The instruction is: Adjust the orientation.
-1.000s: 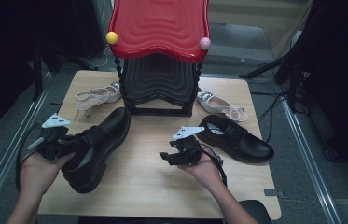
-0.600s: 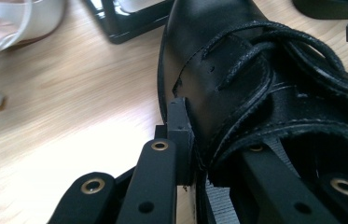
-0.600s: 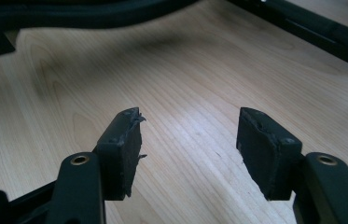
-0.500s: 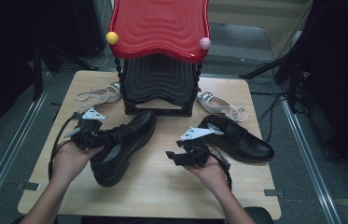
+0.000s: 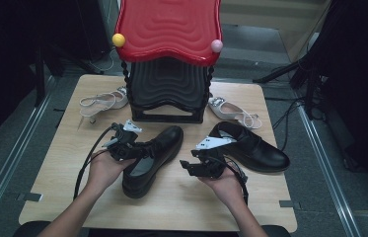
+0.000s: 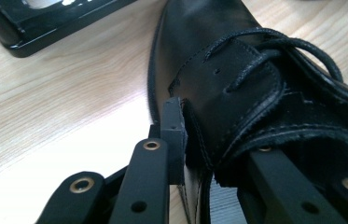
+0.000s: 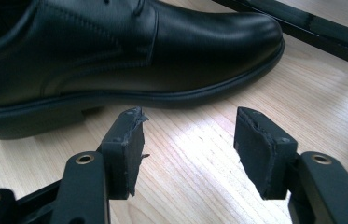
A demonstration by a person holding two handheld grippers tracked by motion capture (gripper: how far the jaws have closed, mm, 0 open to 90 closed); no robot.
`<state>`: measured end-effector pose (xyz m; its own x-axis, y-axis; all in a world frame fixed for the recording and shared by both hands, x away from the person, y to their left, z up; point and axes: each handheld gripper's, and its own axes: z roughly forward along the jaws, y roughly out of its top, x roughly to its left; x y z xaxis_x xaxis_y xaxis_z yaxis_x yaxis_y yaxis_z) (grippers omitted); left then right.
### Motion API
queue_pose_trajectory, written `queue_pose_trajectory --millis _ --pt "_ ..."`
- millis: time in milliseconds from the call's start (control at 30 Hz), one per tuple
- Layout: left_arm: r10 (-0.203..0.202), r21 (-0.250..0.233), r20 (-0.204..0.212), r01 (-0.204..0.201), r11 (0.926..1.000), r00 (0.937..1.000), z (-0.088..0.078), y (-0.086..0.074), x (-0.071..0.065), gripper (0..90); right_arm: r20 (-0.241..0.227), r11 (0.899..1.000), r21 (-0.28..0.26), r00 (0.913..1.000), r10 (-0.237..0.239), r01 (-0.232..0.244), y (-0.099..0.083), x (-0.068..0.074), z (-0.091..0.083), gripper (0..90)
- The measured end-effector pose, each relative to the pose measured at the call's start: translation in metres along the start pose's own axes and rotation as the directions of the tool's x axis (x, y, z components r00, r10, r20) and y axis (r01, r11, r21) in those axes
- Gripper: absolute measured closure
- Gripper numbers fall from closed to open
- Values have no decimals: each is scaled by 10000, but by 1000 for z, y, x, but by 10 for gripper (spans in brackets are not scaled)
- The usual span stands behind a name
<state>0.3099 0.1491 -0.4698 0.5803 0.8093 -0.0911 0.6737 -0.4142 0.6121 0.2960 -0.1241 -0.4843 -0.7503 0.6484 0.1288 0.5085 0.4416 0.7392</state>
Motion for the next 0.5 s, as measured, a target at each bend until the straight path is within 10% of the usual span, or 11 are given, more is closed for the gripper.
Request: queue_pose_trajectory --millis 500 --pt "26 374 825 -57 9993 9966 -1 -6 -3 510 -34 9998 155 9999 -97 98 -1 2 5 455"
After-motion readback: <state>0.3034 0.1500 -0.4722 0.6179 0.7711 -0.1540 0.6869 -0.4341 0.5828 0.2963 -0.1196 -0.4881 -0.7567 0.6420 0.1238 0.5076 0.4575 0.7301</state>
